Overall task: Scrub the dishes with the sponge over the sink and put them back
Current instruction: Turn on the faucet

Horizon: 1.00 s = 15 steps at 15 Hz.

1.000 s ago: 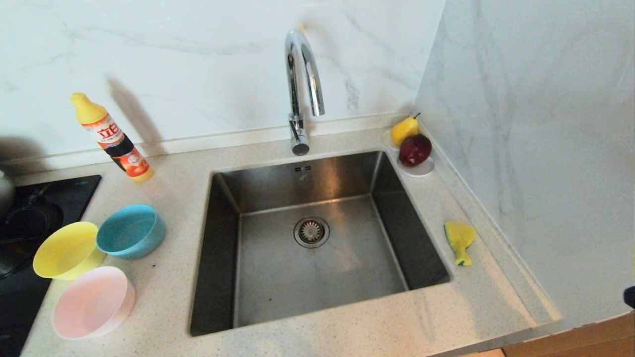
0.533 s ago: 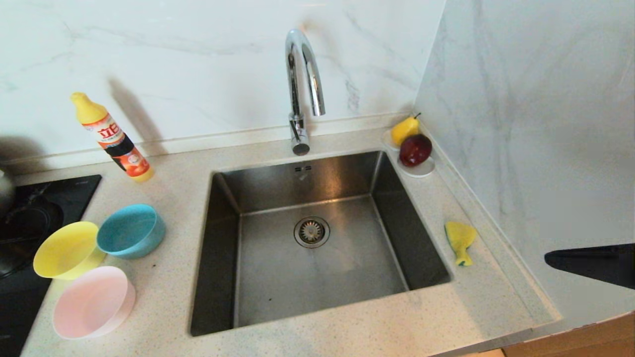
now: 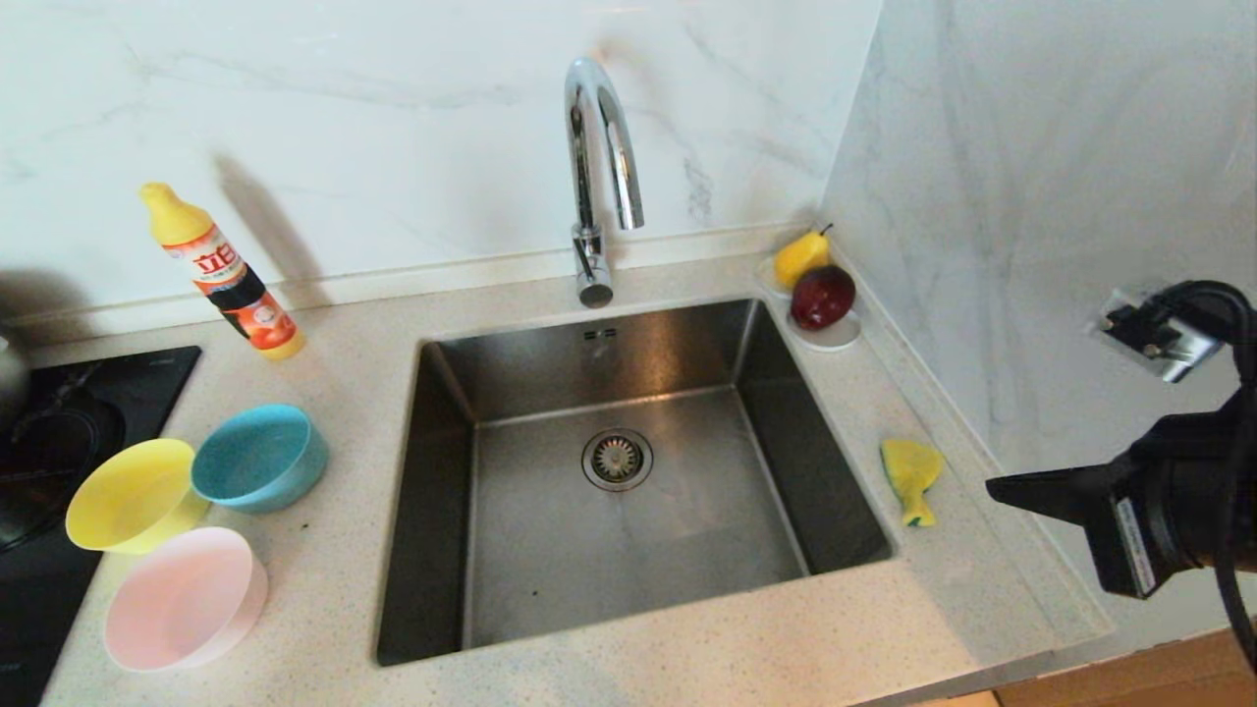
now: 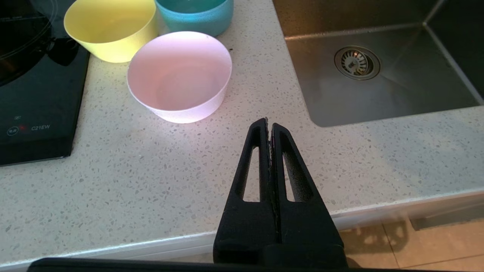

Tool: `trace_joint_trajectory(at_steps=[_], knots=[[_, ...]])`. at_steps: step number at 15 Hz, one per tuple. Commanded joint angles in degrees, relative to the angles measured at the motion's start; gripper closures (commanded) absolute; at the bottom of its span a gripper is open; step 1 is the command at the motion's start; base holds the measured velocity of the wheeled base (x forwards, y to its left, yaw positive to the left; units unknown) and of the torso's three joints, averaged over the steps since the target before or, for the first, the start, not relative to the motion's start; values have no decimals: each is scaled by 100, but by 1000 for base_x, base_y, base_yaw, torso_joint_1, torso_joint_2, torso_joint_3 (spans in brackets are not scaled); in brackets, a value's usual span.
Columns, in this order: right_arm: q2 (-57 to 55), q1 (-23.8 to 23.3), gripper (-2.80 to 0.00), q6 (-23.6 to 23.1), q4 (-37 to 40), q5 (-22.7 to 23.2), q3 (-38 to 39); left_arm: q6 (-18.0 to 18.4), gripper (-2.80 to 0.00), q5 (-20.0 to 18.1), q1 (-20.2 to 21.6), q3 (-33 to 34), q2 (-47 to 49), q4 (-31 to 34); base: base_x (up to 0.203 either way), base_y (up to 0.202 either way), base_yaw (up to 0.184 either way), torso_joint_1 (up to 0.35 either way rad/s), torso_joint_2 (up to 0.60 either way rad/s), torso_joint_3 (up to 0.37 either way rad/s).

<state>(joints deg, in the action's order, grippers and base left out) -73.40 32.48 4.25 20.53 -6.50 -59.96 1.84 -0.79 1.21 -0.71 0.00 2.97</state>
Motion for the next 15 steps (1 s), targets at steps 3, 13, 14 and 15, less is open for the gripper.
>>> trace_joint_trajectory(at_steps=[3, 13, 14, 15], knots=[[-406, 259, 0, 544, 60, -936, 38, 0, 0, 0, 2, 0, 9, 2, 0, 0, 0, 0, 0, 0], [-870, 330, 0, 1745, 163, -1458, 426, 0, 0, 0, 2, 0, 9, 2, 0, 0, 0, 0, 0, 0], [-971, 330, 0, 1925, 148, -1464, 480, 0, 0, 0, 2, 0, 9, 2, 0, 0, 0, 0, 0, 0], [-1011, 330, 0, 2026, 144, -1452, 494, 0, 0, 0, 2, 0, 9, 2, 0, 0, 0, 0, 0, 0]])
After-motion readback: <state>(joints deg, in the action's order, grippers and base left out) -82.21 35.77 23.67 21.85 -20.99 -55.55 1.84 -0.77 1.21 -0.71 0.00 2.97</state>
